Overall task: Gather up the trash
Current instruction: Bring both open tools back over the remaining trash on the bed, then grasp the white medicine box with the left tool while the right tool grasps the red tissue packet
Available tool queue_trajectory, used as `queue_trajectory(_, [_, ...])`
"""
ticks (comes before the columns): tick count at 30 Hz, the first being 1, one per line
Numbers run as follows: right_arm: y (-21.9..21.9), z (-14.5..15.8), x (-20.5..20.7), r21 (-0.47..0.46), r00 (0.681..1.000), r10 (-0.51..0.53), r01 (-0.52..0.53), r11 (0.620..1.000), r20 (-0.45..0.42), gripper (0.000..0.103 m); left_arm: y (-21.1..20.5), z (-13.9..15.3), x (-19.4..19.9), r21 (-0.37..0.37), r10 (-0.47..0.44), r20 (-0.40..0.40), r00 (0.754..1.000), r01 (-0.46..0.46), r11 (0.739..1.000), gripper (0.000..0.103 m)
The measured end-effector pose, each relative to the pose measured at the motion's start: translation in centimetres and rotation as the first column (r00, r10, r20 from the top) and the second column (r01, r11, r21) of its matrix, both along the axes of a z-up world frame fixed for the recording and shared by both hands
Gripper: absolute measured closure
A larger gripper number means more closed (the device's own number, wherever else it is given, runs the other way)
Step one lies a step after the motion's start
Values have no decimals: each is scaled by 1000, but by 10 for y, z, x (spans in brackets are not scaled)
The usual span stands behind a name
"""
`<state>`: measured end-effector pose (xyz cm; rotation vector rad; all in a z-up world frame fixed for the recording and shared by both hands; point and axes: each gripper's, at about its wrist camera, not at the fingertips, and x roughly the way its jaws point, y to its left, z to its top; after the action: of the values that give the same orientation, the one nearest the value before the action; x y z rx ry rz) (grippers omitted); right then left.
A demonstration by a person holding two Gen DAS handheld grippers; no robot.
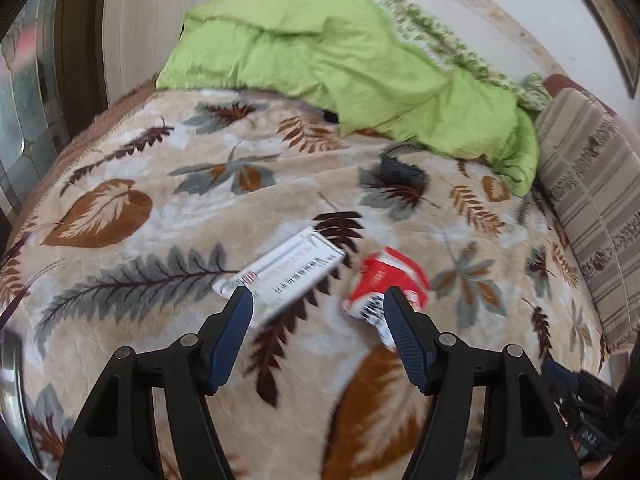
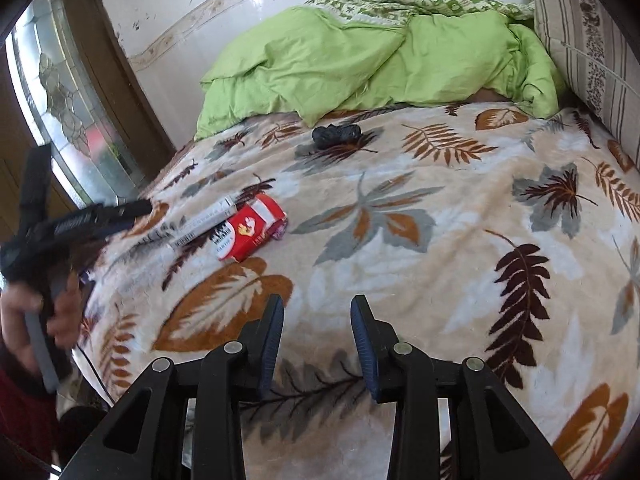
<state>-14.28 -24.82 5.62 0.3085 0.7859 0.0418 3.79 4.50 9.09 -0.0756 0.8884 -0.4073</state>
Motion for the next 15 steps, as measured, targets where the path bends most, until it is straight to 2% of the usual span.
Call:
queue_trajectory(2, [-11,-5,5,91,1000,-3,3,996,-6,66,-5,-13,28,-6,-12,-43,999,12,1000,36])
queue_trajectory(5, [-13,-10,12,107,999,-18,21,994,-32,66,-10,-35,66,28,41,-91,995,-39,999,36])
queue_trajectory(8, [-9,-12,13,116,999,4,1,993,-42,66,-8,-60,91,-30,30,-209,977,-37,999,36])
queue_trajectory(10, [-8,-12,14,113,999,13,-8,994,-41,66,-10,-68,90,-67,1,-257,966,-19,998,36])
queue_trajectory(15, [-9,-13,15,139,999,16,-10,990,-46,66,-31,-56,49,-48,-130,-191,973,123,991,36])
